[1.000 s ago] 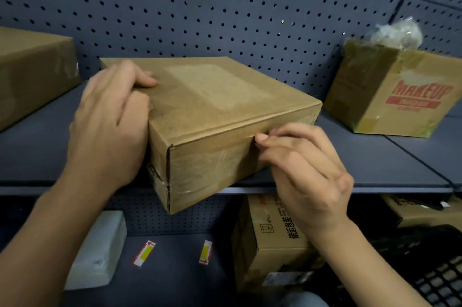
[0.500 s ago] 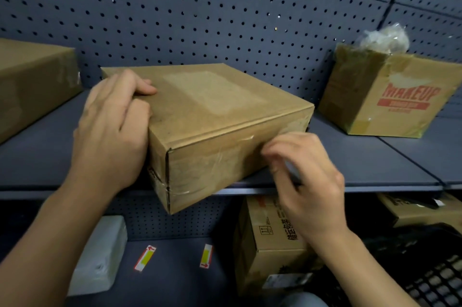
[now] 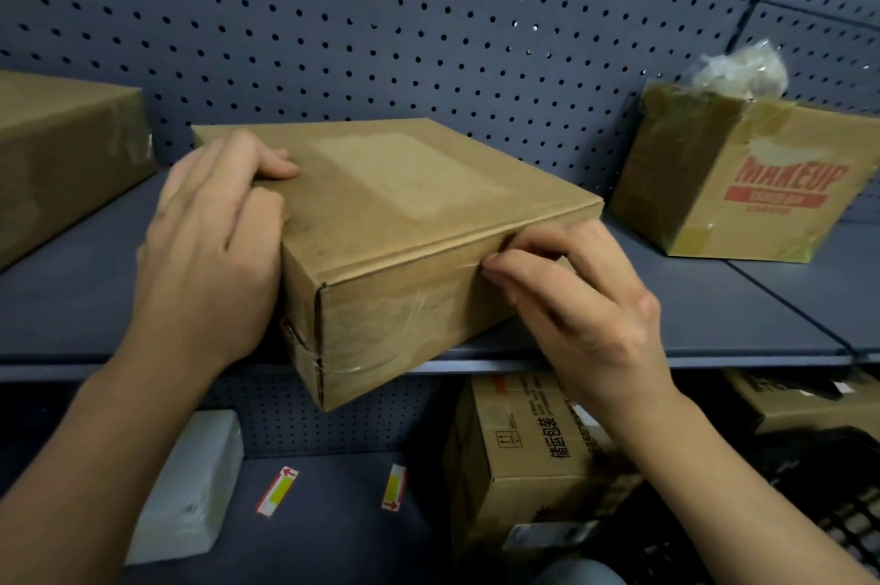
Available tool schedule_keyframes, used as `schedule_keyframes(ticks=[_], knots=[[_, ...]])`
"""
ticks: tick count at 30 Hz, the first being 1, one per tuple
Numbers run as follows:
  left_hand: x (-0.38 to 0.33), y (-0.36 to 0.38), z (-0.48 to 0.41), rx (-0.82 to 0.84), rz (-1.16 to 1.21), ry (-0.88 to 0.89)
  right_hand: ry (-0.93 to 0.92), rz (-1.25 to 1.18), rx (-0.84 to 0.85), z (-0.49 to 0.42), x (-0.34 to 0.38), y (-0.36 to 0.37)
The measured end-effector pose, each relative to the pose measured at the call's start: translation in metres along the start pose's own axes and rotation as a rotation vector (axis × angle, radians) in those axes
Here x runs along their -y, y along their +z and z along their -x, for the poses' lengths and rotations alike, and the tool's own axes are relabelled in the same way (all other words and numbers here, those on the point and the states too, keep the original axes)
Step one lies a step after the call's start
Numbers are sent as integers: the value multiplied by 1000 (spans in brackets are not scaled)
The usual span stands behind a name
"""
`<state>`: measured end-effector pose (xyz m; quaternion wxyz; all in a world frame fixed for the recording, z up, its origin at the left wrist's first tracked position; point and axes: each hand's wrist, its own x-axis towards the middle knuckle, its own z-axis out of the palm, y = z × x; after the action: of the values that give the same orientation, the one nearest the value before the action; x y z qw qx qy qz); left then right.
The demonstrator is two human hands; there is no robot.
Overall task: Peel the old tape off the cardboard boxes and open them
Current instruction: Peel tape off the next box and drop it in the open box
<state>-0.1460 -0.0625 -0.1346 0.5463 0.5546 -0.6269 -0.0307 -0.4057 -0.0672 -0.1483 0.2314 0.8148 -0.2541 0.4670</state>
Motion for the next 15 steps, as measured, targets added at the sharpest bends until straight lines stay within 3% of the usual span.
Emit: schedule_keyframes(ticks=[9, 15], knots=[[20, 6, -13, 9, 152, -56, -212, 172, 60, -15, -10, 2], [22, 7, -15, -2, 169, -55, -224, 141, 54, -15, -14, 11]])
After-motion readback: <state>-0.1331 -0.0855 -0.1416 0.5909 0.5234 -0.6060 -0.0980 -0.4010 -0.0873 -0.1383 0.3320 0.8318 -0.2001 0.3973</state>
